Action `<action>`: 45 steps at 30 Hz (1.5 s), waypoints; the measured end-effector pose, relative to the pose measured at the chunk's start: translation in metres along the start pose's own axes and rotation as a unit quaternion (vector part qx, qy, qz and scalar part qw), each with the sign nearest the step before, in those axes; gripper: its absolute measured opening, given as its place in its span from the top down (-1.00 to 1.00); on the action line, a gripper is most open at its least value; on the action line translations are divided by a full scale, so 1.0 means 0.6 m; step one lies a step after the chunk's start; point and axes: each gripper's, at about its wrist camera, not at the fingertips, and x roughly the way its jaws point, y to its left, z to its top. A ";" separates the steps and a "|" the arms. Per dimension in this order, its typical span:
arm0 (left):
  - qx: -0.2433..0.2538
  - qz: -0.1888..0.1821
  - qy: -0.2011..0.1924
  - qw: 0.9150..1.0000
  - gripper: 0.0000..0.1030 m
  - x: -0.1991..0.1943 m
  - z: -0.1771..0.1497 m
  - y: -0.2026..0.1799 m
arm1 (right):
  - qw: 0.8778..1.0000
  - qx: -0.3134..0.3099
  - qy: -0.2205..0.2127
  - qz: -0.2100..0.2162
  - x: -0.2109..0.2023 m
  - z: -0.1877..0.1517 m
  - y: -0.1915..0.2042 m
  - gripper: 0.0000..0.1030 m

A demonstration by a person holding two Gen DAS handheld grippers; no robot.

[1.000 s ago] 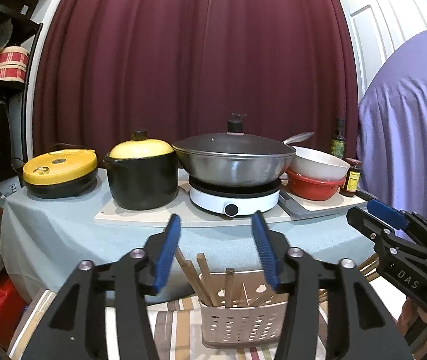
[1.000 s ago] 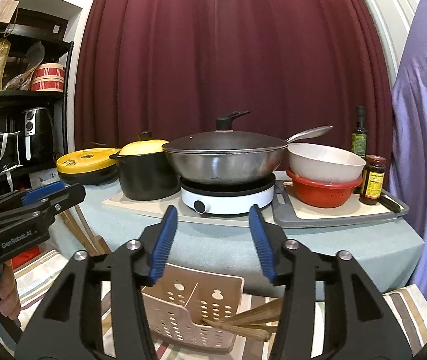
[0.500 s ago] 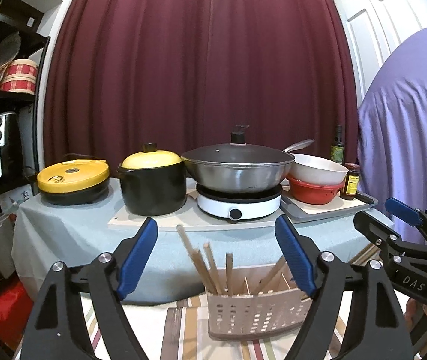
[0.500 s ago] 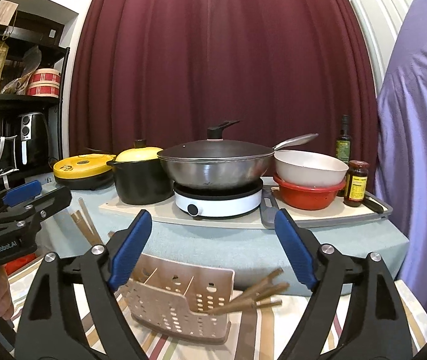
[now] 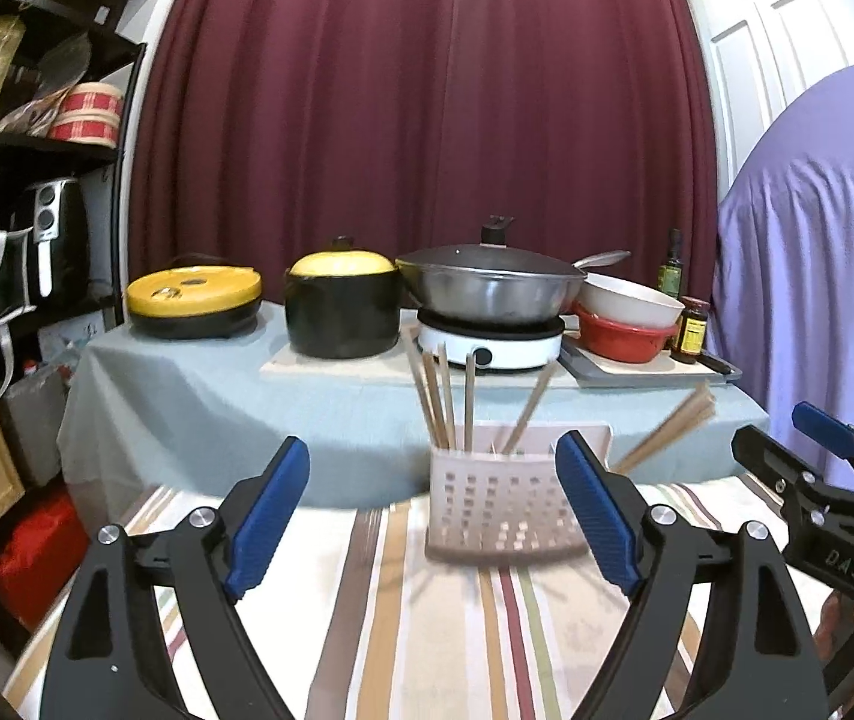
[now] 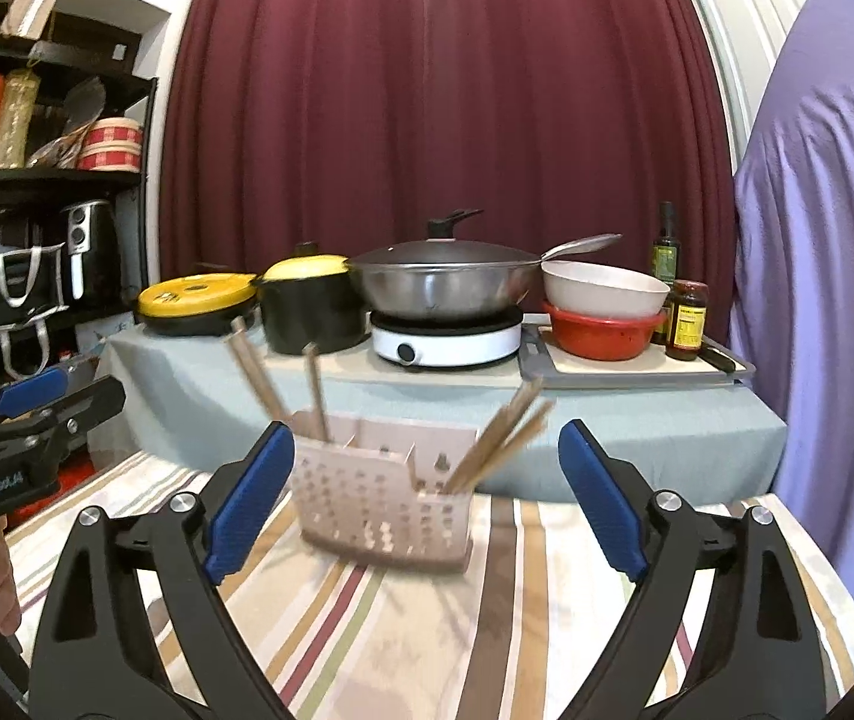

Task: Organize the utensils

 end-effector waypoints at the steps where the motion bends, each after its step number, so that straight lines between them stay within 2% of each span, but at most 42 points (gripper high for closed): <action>1: 0.000 0.003 0.001 1.000 -0.59 -0.013 -0.007 0.000 | 1.000 -0.004 -0.001 0.000 -0.013 -0.006 0.004 -0.71; 7: -0.001 0.007 0.016 1.000 -0.59 -0.071 -0.048 0.001 | 1.000 -0.017 -0.004 0.004 -0.097 -0.035 0.021 -0.73; 14: 0.001 0.016 0.008 1.000 -0.59 -0.127 -0.089 -0.003 | 1.000 -0.028 -0.008 -0.001 -0.166 -0.073 0.036 -0.74; 26: 0.011 0.010 0.026 1.000 -0.59 -0.161 -0.136 -0.009 | 1.000 -0.018 0.014 -0.003 -0.199 -0.124 0.031 -0.74; 45: 0.015 0.001 0.036 0.999 -0.59 -0.170 -0.156 -0.015 | 0.999 -0.022 0.017 -0.020 -0.208 -0.139 0.022 -0.74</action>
